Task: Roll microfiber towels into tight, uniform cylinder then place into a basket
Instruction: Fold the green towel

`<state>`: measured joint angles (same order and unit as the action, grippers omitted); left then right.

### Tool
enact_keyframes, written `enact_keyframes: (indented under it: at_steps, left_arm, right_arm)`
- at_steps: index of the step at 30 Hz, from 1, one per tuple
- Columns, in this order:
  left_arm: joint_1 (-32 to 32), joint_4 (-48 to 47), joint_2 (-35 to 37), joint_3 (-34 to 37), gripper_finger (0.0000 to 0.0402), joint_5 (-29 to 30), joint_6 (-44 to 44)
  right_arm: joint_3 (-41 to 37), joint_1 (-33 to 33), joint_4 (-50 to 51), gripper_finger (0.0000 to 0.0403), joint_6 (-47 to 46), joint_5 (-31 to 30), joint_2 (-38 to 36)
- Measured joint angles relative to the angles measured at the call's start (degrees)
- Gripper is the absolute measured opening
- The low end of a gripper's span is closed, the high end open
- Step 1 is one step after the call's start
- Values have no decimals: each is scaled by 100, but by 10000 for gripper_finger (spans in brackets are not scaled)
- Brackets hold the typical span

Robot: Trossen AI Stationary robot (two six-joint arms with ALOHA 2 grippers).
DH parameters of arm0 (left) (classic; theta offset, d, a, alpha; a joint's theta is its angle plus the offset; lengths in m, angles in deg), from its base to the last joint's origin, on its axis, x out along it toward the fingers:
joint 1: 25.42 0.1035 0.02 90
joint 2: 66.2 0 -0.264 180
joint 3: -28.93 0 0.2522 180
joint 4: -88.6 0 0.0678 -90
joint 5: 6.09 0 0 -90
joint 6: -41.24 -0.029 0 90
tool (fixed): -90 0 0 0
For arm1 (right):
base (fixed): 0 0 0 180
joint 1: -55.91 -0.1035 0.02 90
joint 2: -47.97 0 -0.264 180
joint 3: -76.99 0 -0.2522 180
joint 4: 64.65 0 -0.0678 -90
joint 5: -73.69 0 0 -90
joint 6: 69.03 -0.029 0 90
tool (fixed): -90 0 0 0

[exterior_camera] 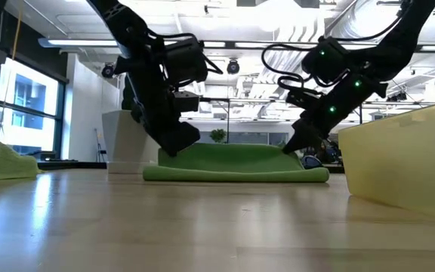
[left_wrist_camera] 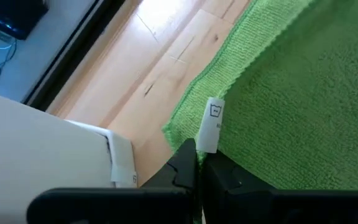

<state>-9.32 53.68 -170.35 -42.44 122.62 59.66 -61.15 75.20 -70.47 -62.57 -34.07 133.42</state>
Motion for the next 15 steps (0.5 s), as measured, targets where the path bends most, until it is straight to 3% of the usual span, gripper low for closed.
enact_keyframes:
  at_steps: [15]
  left_arm:
    - [0, 10, 2, 0, 0, -41, 2]
  right_arm:
    - [0, 133, -126, 10, 333, -22, 1]
